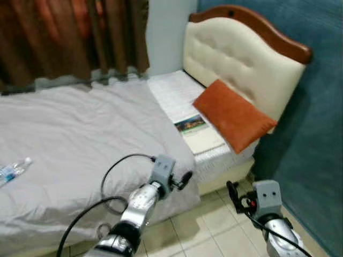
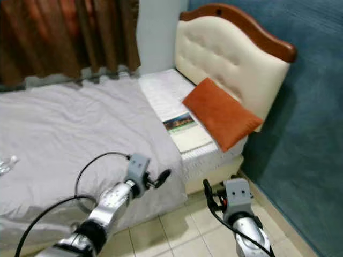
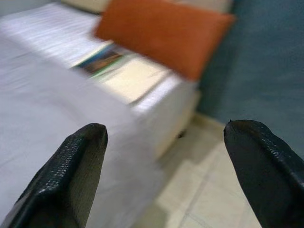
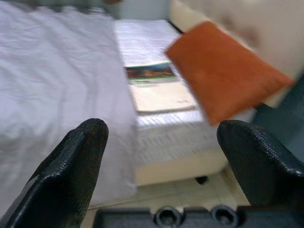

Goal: Clean up the room

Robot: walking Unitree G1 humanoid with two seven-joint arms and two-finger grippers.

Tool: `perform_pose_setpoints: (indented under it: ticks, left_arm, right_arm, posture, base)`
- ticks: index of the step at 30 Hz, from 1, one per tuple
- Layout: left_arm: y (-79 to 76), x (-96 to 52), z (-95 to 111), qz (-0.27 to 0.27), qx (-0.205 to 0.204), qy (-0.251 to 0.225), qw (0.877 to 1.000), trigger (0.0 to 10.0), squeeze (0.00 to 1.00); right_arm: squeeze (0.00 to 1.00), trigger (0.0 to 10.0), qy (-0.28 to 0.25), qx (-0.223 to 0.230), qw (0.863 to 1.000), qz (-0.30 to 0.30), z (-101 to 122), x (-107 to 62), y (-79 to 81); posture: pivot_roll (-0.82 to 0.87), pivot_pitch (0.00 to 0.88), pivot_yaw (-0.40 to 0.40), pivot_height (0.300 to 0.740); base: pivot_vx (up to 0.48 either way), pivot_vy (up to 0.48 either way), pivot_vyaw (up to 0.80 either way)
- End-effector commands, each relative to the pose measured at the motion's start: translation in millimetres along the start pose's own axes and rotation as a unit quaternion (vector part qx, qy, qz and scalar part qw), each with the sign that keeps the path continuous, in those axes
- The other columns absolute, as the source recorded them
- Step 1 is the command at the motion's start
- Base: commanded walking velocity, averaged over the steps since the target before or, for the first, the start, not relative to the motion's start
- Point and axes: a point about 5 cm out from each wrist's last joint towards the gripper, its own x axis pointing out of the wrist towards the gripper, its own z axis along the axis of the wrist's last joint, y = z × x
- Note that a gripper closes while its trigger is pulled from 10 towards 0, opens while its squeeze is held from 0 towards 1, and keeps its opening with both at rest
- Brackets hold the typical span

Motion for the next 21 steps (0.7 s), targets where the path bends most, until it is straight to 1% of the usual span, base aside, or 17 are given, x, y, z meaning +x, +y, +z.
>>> perform_pose_setpoints:
  ticks: [1,21]
  left_arm:
    - [0.7,4.0,13.0,0.003,0.007,-0.024,1.000,10.0,1.00]
    - [0.7,4.0,13.0,0.003,0.007,-0.024,1.000,10.0,1.00]
  right_arm:
    - [0.00,10.0,-0.001,0.008,1.000,-0.003,-0.9,1.5,-0.3]
    - [0.00,10.0,-0.001,0.008,1.000,-0.003,-0.9,1.5,-0.3]
  posture:
    - [-0.08,0.000,-0.021,0.740]
    - [-0.08,0.000,-0.021,0.740]
  base:
    - [0.000,0.000,0.00]
    - [0.000,0.000,0.00]
